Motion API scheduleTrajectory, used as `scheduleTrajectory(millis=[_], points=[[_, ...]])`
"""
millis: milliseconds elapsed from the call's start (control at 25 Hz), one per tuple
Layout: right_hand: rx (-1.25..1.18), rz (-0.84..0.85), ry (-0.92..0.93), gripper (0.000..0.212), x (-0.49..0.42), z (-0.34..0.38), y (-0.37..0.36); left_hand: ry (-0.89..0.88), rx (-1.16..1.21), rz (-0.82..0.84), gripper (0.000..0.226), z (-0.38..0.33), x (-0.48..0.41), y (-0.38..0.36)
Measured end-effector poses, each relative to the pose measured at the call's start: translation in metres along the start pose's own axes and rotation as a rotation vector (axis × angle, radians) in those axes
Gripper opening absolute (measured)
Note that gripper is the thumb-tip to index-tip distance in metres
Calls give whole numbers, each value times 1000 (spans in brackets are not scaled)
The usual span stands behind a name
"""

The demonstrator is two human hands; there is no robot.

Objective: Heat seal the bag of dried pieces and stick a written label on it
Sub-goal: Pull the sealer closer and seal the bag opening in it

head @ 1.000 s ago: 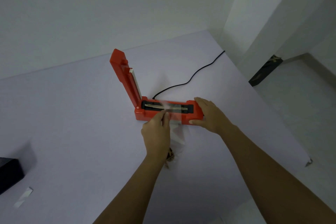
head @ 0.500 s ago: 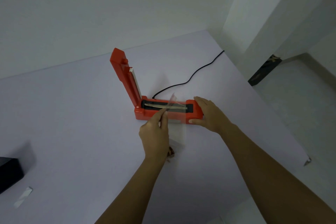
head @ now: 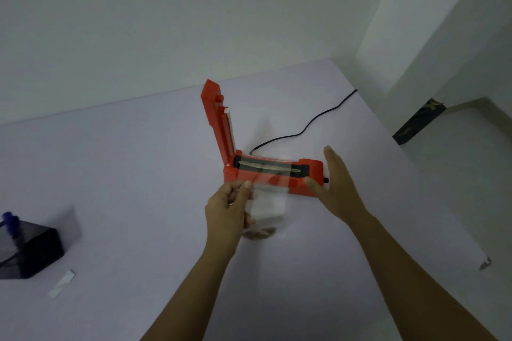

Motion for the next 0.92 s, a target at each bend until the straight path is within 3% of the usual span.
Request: scheduleTrajectory(millis=[80, 120, 280, 400, 680, 920], points=[[-163, -235, -10, 37, 22, 36, 0, -41, -13, -7, 14, 3, 7, 18], [-281, -262, -50, 24, 33, 58, -6, -53, -11, -16, 13, 6, 11, 28], [-629, -49, -105, 30, 65, 137, -53, -49, 16, -95, 12, 22, 30, 75], [-650, 66, -47, 8, 75, 169, -84, -17, 26, -152, 12, 39, 43, 110], [-779, 220, -155, 16, 103, 208, -130, 69, 0, -239, 13, 68, 74, 175], [-626, 227, -133, 14, 67, 199, -171, 107, 5, -241, 15, 83, 25, 187]])
Point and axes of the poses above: each hand's wrist, its own x-axis away from the middle knuckle, its own y-axis out of the back of the hand, z = x × y, the point moved 4 cm from there along -x, towards the middle knuckle, and after that the axes turned 15 degrees about y, right-handed, at the moved point
